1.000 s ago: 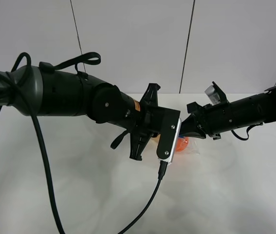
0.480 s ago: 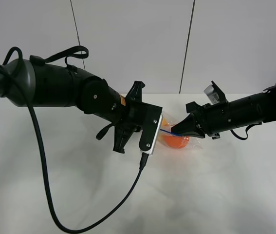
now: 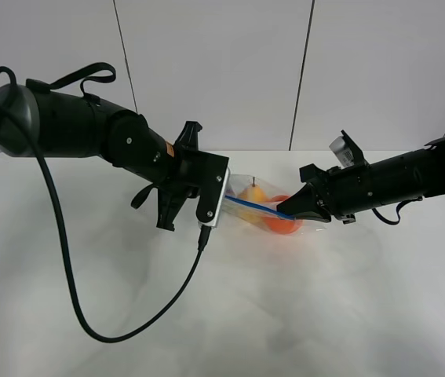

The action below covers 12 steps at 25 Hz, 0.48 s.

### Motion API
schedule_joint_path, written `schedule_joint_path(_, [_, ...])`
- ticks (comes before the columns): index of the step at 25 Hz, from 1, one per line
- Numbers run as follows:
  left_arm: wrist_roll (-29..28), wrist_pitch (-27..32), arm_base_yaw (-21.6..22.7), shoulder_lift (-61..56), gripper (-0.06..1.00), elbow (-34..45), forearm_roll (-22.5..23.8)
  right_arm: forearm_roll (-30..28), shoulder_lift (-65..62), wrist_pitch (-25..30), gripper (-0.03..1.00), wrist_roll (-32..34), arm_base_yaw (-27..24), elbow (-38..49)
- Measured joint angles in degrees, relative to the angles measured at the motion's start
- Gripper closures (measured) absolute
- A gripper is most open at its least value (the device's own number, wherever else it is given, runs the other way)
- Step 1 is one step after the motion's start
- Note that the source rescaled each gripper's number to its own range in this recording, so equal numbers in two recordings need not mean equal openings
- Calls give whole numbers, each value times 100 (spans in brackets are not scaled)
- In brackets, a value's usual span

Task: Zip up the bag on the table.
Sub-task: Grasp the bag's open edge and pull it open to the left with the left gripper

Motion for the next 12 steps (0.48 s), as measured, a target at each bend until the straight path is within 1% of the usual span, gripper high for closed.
schedule_joint_path(6, [0, 51, 457, 0, 94, 0, 52, -22, 0, -23, 97, 0, 0, 0])
schedule_joint_path(12, [0, 73, 812, 0, 94, 0, 52, -22, 0, -31, 97, 0, 0, 0])
